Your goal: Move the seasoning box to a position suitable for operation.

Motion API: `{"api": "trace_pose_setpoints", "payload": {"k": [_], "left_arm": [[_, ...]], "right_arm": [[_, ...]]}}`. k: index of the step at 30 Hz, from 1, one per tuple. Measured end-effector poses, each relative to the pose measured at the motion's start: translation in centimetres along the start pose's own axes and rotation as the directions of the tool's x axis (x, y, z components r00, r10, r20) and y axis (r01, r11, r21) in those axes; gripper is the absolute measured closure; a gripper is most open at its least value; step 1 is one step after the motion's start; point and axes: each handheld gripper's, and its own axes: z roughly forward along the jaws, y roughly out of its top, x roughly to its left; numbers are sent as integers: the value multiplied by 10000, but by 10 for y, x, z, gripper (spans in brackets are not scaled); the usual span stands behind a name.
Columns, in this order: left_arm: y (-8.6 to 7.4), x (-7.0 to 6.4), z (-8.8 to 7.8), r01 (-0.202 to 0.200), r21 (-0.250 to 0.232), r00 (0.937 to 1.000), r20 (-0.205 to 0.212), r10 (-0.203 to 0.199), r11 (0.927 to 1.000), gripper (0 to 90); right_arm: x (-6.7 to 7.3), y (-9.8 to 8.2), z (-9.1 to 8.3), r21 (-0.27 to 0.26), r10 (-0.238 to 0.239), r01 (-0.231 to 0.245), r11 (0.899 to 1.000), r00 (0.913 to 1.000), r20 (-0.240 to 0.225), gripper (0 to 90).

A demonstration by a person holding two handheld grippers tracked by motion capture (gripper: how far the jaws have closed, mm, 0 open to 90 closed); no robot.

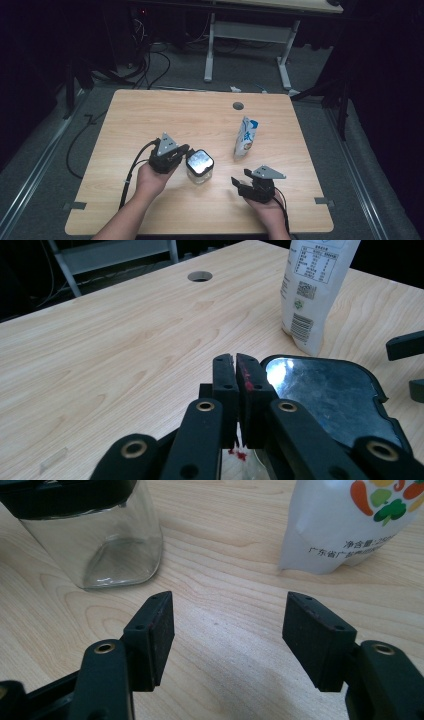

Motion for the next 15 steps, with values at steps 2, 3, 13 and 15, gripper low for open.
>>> {"api": "trace_pose_setpoints", "payload": {"k": [2,3,13,15], "left_arm": [[1,2,-3,91,-42,10000,-27,-91,10000,884],[1,3,-4,139,-77,9999,-35,-139,9999,888],[1,0,0,36,-78,10000,-56,-37,10000,900],[2,-2,2,63,-76,10000,-42,-64,10000,900]], "right_arm": [[0,1,2,-33,-19,19,10000,10000,19,380],[-1,2,2,-74,48,-48,10000,10000,-12,381],[0,6,-1,-237,-7,7,9997,10000,-5,385],[1,5,-1,-212,-38,38,9998,10000,21,385]]}}
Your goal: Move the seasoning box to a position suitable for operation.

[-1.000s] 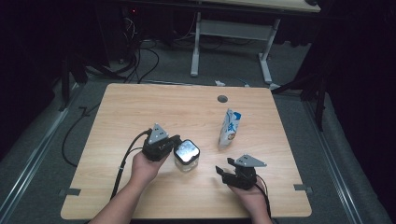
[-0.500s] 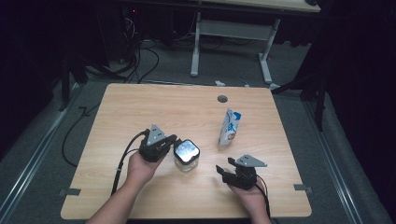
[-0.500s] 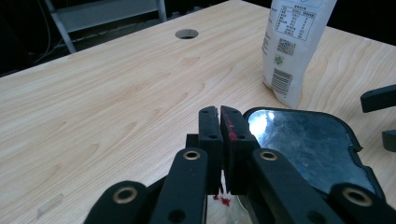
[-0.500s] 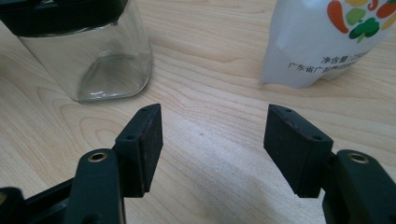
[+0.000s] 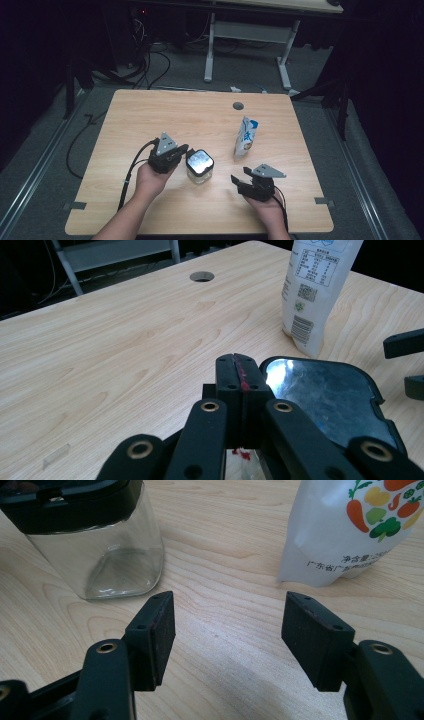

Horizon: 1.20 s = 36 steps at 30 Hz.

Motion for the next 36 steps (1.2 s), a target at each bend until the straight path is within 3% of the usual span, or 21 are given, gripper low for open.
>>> {"api": "trace_pose_setpoints", "payload": {"k": [10,20,36], "left_arm": [[3,-9,12,-50,-48,10000,57,50,10000,900],[0,-9,19,-57,195,10000,-52,59,9998,900],[-2,-5,19,63,86,9997,-251,-60,9999,900]], "right_arm": [[0,0,-2,-75,22,-22,10000,9999,-102,389],[5,1,0,-57,-175,174,9998,9997,-172,389],[7,1,1,4,-239,239,9997,9995,-220,389]]}}
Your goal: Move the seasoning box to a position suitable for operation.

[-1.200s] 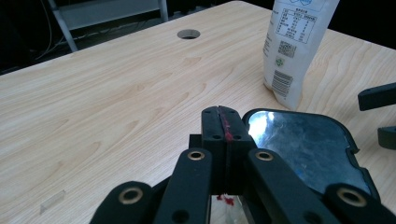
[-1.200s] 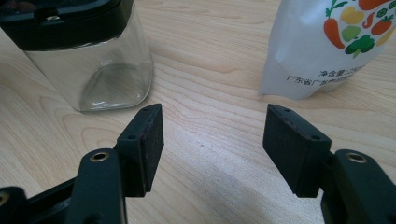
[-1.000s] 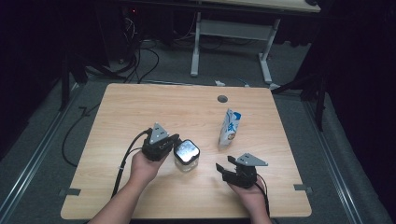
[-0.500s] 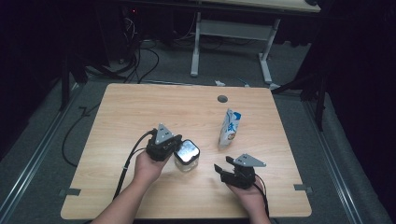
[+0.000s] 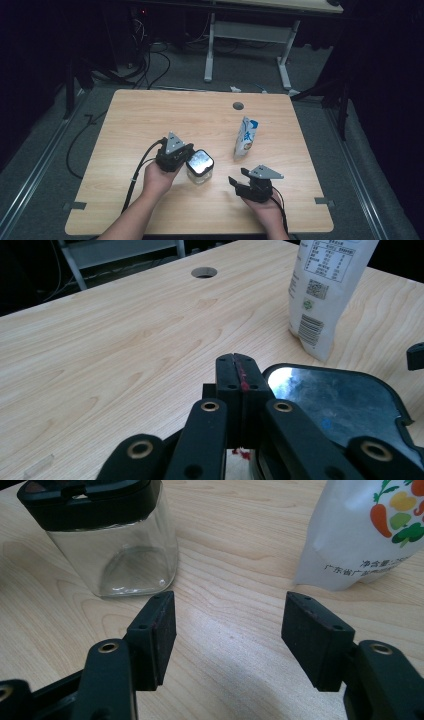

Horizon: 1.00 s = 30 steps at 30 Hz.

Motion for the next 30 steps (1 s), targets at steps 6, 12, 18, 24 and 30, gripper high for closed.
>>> {"api": "trace_pose_setpoints", "payload": {"k": [6,12,18,24,30], "left_arm": [[0,0,0,-39,17,9999,-100,39,10000,900],[-1,2,0,44,-22,10000,-65,-44,10000,900],[-2,6,2,216,-62,9998,-34,-216,9997,879],[-2,8,0,324,-78,9994,153,-323,9994,857],[-3,4,-1,164,-24,9989,433,-163,9999,835]], "right_arm": [[1,0,1,64,-42,41,10000,10000,31,389],[4,2,-1,-17,-149,149,9999,9999,4,389],[5,3,0,0,-321,321,9995,9995,44,386],[6,4,-1,-78,-397,397,9992,9992,23,387],[6,4,-2,-87,-366,366,9993,9993,20,387]]}}
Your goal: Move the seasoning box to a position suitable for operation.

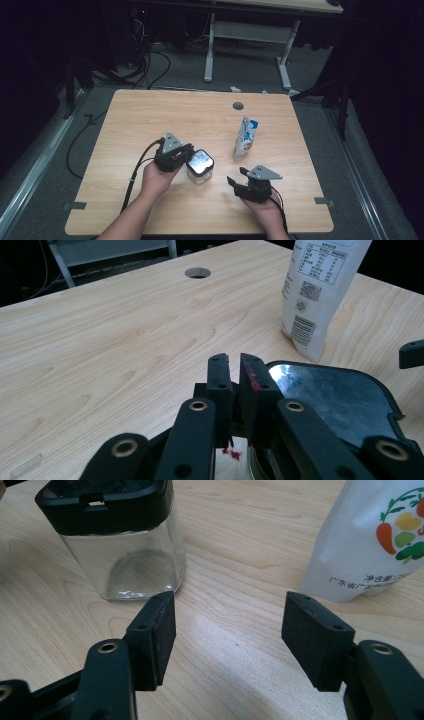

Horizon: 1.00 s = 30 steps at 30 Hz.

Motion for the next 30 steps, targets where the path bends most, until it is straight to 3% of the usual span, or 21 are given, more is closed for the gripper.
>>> {"api": "trace_pose_setpoints", "payload": {"k": [14,16,30], "left_arm": [[-1,1,-1,197,-91,9998,-50,-197,9998,900],[-1,-1,-1,11,-100,9999,-163,-13,9999,900],[-3,0,0,-29,-186,9995,-306,23,9998,900]], "right_arm": [[5,2,0,-75,-245,245,9997,9997,-99,390],[6,2,0,-85,-268,267,9996,9996,-107,390],[9,2,1,-82,-462,461,9989,9989,-120,441]]}}
